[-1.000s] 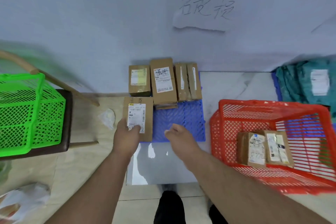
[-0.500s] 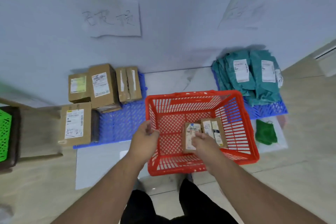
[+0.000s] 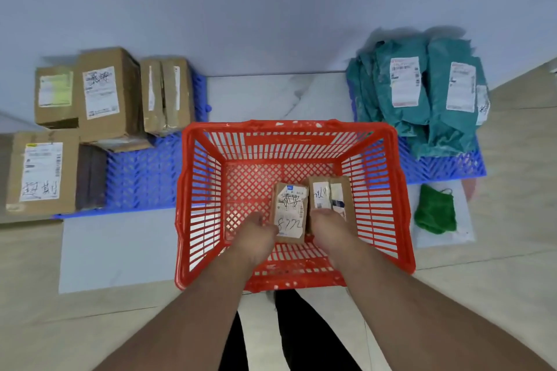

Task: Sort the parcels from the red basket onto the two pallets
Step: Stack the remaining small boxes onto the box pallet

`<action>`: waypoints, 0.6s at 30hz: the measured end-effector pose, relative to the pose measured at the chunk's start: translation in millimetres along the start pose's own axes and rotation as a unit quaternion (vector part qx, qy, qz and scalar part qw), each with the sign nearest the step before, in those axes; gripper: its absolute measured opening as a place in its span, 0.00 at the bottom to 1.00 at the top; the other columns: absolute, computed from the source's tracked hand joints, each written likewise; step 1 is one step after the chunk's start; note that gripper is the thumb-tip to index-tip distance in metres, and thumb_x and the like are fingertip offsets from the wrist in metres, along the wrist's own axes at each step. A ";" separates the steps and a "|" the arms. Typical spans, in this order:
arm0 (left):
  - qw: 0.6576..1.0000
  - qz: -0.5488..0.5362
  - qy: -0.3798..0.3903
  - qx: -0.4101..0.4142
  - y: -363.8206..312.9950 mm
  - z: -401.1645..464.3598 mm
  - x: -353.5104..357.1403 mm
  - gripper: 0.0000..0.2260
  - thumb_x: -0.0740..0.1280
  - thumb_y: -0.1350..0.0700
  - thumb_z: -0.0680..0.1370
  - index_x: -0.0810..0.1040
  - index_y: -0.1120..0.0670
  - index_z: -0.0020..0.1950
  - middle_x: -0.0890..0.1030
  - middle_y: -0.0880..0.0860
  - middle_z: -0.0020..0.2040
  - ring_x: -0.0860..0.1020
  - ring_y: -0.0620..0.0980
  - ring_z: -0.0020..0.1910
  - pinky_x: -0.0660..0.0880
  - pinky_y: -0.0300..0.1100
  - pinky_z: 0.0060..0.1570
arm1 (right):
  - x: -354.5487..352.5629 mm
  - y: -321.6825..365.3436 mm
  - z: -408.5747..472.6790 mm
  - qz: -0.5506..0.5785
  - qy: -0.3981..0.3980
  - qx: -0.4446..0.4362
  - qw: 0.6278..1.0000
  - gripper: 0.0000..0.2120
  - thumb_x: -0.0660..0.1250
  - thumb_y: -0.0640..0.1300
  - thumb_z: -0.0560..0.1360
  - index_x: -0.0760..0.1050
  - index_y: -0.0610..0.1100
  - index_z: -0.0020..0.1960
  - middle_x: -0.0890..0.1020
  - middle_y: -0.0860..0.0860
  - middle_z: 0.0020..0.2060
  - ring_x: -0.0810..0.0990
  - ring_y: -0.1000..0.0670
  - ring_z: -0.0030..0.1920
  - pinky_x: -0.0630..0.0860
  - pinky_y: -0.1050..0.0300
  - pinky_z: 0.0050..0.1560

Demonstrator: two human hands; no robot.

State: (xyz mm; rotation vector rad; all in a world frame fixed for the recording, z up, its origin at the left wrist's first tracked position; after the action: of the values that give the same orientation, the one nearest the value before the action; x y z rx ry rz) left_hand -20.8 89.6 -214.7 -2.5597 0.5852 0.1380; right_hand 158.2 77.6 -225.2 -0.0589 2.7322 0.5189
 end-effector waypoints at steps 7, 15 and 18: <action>0.999 0.030 0.019 -0.019 7.0 34.7 21.4 0.26 0.62 0.59 0.83 0.63 0.56 0.82 0.74 0.56 0.76 0.80 0.47 0.51 0.70 0.29 0.24 | 19.8 -10.1 44.3 -0.114 0.037 0.011 0.993 0.17 0.59 0.39 0.84 0.77 0.36 0.69 0.82 0.37 0.60 0.76 0.44 0.52 0.78 0.46 0.60; 0.996 0.026 0.084 -0.016 14.2 46.7 35.9 0.25 0.59 0.65 0.81 0.72 0.51 0.77 0.80 0.51 0.71 0.76 0.47 0.58 0.70 0.31 0.40 | 25.2 -21.0 48.9 -0.052 0.045 0.063 0.996 0.14 0.59 0.37 0.82 0.81 0.41 0.60 0.86 0.43 0.57 0.83 0.43 0.54 0.80 0.52 0.45; 0.997 -0.001 0.068 -0.021 13.3 45.2 30.6 0.24 0.59 0.66 0.81 0.74 0.51 0.76 0.81 0.51 0.69 0.78 0.44 0.54 0.71 0.32 0.40 | 20.9 -17.1 48.8 -0.047 0.044 0.062 0.996 0.13 0.61 0.38 0.81 0.82 0.41 0.58 0.86 0.43 0.58 0.82 0.43 0.54 0.80 0.48 0.46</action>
State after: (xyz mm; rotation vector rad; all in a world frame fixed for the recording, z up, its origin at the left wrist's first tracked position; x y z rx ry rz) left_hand 1.7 90.2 -266.2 -2.6242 0.6374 -0.0263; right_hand 157.0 79.9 -280.9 -0.1817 2.8248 0.3264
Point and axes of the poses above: each hand's wrist, its own z-axis towards the middle knuckle, its own x-axis out of the palm, y = z × x, the point moved 3 cm from there along z, towards the middle knuckle
